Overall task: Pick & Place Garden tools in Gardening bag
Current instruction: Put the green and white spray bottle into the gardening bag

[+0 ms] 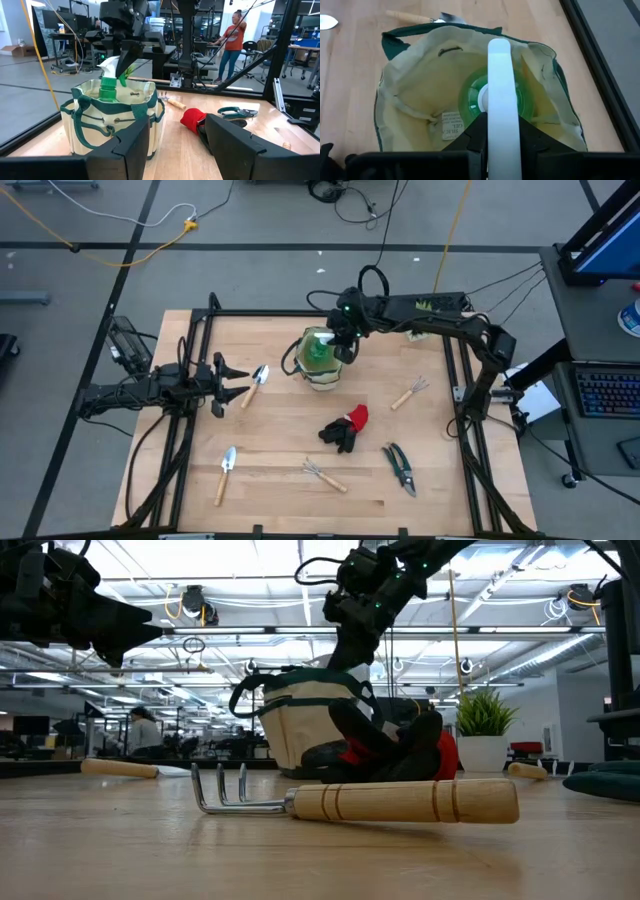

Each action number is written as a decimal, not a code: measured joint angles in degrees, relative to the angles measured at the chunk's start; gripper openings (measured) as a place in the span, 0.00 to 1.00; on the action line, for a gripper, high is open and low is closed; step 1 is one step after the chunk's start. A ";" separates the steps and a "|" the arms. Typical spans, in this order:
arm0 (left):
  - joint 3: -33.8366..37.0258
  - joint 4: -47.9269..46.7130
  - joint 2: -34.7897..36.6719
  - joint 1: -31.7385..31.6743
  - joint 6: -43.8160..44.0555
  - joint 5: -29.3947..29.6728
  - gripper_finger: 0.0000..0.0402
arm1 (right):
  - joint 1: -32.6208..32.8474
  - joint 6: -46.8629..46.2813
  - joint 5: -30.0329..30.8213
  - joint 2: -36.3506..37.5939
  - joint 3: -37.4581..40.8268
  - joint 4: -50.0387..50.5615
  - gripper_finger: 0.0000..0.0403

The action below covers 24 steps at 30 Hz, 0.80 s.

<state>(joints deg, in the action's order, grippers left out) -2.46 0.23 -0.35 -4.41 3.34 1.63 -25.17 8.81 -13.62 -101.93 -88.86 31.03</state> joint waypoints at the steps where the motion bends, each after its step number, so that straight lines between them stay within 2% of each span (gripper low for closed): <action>1: 0.00 0.00 -0.01 0.00 0.00 0.00 0.50 | -0.18 0.01 -0.01 -0.11 0.00 -0.09 0.11; 13: -0.02 0.00 -0.01 0.01 -0.10 0.00 0.50 | -1.44 1.18 0.06 -0.18 0.00 -2.87 0.11; 24: 0.00 0.00 -0.01 0.00 -0.08 0.00 0.50 | -1.44 2.84 0.03 -0.18 0.00 -1.11 0.11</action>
<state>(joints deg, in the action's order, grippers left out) -2.46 0.23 -0.36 -4.41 3.27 1.63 -26.61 11.65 -13.58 -102.10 -88.86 29.92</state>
